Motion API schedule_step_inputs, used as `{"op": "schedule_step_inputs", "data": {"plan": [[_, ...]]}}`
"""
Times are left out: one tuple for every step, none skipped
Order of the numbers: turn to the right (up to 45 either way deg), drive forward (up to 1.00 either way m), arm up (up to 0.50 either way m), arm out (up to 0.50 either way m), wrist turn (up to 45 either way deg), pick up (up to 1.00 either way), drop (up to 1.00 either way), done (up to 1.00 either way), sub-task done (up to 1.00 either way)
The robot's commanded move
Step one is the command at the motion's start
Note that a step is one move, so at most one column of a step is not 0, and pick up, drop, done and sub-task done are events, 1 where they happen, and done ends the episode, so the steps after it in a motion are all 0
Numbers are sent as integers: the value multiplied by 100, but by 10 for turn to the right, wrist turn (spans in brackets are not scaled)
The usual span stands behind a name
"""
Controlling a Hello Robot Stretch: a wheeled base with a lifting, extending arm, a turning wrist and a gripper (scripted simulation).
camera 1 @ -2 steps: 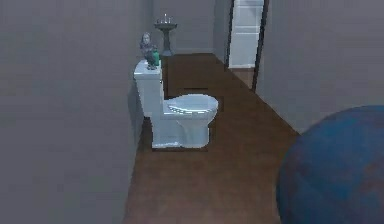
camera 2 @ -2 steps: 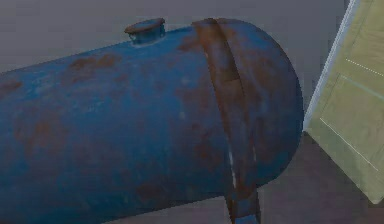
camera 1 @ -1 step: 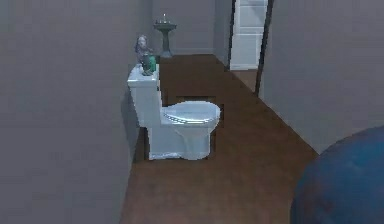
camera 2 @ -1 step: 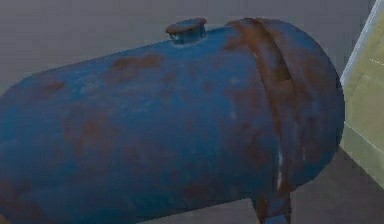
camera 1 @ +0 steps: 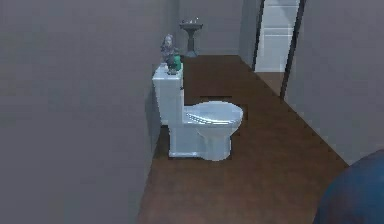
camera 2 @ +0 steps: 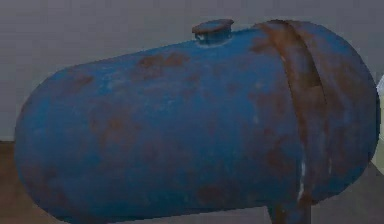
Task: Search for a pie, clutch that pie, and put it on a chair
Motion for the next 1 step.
{"op": "schedule_step_inputs", "data": {"plan": [[0,60,0,0,0,0,0,0,0]]}}
